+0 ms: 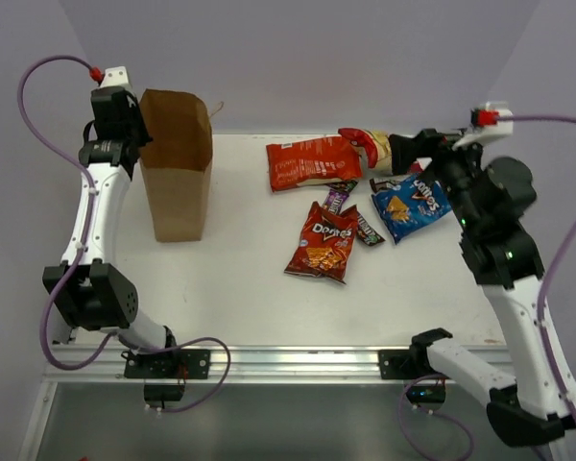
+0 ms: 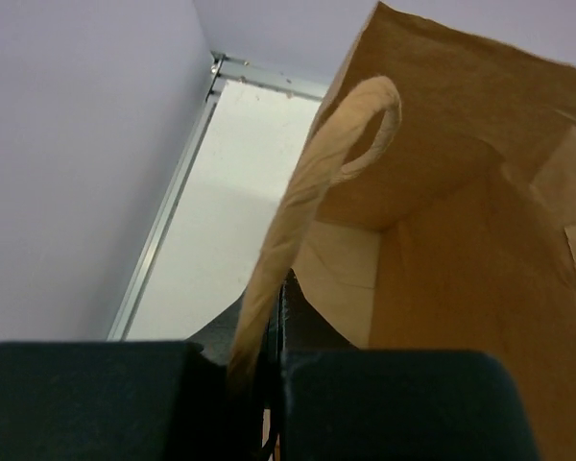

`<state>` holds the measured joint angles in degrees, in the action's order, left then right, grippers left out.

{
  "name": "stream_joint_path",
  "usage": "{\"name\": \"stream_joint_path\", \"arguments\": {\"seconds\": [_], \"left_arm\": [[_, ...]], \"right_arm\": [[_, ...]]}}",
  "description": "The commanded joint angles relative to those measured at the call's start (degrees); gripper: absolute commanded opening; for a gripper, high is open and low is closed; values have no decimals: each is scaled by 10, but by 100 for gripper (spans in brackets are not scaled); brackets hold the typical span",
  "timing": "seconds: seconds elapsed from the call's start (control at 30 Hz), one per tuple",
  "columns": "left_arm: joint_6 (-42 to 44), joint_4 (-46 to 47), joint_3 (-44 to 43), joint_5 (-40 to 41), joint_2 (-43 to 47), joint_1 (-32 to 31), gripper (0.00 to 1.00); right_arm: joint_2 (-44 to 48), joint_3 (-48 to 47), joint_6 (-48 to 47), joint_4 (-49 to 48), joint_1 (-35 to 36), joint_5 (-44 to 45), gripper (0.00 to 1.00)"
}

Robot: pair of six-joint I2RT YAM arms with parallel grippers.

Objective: Take the snacks out of the paper bag

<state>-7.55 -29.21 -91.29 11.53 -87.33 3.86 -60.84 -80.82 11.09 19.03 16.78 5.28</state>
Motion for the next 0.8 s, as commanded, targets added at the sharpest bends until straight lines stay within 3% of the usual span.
{"name": "stream_joint_path", "arguments": {"seconds": [0.0, 0.23, 0.37, 0.4, 0.5, 0.6, 0.77], "left_arm": [[-27, 65, -57, -10, -46, 13, 0], [-75, 93, -81, -64, -124, 60, 0], [-72, 64, -98, -68, -130, 68, 37], [-72, 59, -97, -67, -125, 68, 56], [-67, 50, -96, -63, -99, 68, 84], [-62, 39, -101, -60, -67, 69, 100], [-49, 0, -110, -80, -18, 68, 100]], "right_arm": [[71, 89, 70, -7, 1, -80, 99], [145, 129, 61, 40, 2, -116, 99], [171, 140, 53, 60, 2, -128, 99], [173, 139, 53, 65, 2, -131, 99], [186, 137, 48, 75, 2, -135, 99], [194, 129, 43, 84, 2, -131, 99], [197, 105, 38, 110, 2, -130, 99]]}}
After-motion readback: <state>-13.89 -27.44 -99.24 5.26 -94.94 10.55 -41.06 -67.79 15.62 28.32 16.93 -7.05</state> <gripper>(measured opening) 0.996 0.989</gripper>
